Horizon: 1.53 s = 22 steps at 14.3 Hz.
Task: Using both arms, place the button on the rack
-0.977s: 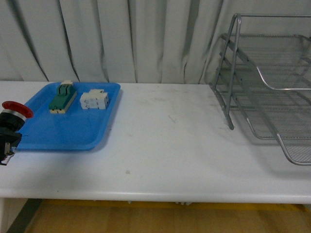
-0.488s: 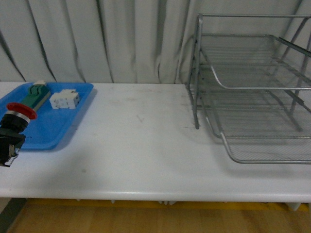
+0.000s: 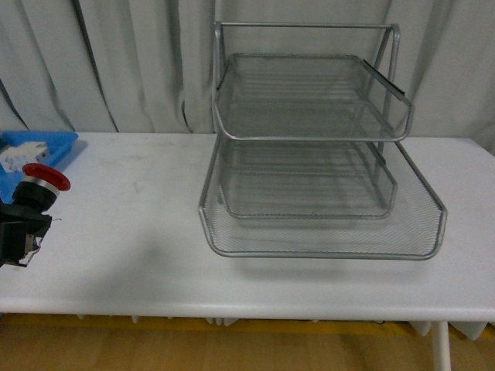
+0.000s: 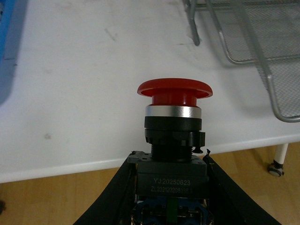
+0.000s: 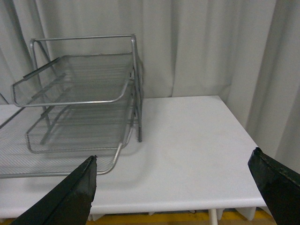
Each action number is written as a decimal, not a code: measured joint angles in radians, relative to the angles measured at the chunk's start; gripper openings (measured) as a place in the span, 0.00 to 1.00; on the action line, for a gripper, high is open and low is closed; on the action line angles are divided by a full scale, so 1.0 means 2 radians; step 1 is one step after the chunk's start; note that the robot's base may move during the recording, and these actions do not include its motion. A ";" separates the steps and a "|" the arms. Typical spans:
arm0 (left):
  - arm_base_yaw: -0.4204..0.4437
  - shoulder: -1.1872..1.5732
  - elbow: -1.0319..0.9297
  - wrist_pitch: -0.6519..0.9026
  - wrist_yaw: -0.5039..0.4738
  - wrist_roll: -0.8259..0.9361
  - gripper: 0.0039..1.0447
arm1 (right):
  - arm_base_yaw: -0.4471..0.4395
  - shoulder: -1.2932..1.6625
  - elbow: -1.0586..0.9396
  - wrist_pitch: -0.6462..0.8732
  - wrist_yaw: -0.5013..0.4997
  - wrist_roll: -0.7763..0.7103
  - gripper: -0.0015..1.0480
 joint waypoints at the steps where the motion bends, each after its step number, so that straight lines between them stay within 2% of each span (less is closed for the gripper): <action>1: -0.012 -0.001 0.000 -0.006 0.000 -0.006 0.34 | 0.000 0.000 0.000 -0.003 0.002 0.000 0.94; 4: -0.053 0.013 0.049 -0.011 -0.020 -0.008 0.34 | 0.000 0.000 0.000 -0.001 0.002 0.000 0.94; 7: -0.126 0.078 0.134 -0.018 -0.029 -0.008 0.34 | 0.000 0.000 0.000 -0.001 0.002 0.000 0.94; 9: -0.168 0.128 0.191 -0.025 -0.019 -0.006 0.34 | 0.000 0.000 0.000 -0.001 0.002 0.000 0.94; 13: -0.211 0.227 0.290 -0.056 0.001 0.002 0.34 | 0.000 0.000 0.000 -0.001 0.002 0.000 0.94; 17: -0.226 0.324 0.387 -0.096 0.007 0.007 0.34 | 0.000 0.000 0.000 -0.001 0.002 0.000 0.94; 21: -0.206 0.444 0.527 -0.186 -0.009 0.028 0.34 | 0.000 0.000 0.000 -0.001 0.002 0.000 0.94; 22: -0.204 0.450 0.538 -0.192 -0.011 0.029 0.34 | 0.000 0.000 0.000 -0.001 0.002 0.000 0.94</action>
